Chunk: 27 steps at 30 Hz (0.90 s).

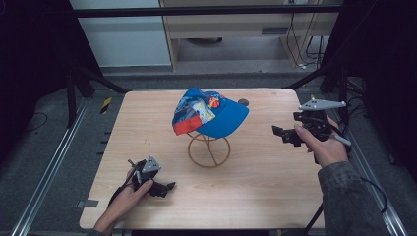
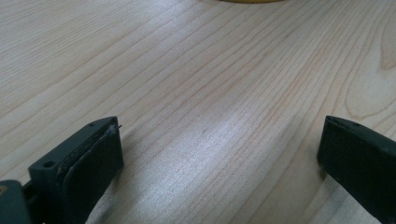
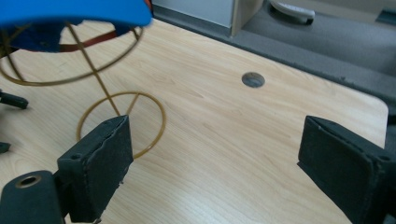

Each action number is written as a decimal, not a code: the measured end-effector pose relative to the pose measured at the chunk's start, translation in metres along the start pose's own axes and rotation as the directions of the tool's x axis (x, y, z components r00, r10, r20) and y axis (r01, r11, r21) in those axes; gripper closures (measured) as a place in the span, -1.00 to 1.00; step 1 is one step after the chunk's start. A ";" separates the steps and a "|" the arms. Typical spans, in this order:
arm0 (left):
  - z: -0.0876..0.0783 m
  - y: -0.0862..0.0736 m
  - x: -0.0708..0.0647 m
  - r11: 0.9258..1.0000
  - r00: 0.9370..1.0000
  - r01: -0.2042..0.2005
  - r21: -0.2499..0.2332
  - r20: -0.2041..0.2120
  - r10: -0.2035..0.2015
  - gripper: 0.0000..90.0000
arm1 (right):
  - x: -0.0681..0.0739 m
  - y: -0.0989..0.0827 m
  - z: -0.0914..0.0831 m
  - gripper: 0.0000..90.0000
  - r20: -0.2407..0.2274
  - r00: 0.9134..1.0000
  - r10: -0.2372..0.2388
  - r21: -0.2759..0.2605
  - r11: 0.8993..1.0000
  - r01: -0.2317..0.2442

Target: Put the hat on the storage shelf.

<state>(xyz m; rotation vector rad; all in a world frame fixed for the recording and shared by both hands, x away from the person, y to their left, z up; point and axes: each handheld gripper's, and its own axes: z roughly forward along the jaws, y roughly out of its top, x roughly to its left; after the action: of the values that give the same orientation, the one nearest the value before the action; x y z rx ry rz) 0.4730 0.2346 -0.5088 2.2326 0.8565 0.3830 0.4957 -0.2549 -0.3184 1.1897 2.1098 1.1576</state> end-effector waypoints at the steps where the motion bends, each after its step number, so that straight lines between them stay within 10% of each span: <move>1: 0.000 0.000 0.000 1.000 1.000 -0.003 0.000 0.003 0.003 -1.00 | -0.002 -0.003 0.002 -0.77 0.005 1.000 0.006 0.001 1.000 -0.006; 27: 0.000 0.000 0.002 1.000 1.000 -0.013 0.000 0.010 0.013 -1.00 | 0.009 -0.069 0.074 -0.76 0.028 0.998 0.052 0.103 0.993 -0.054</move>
<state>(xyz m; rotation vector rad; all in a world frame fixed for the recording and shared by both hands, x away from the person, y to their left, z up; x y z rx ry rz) 0.4745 0.2355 -0.5088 2.2390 0.8376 0.3781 0.5106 -0.2329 -0.4165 1.3075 2.1545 1.0607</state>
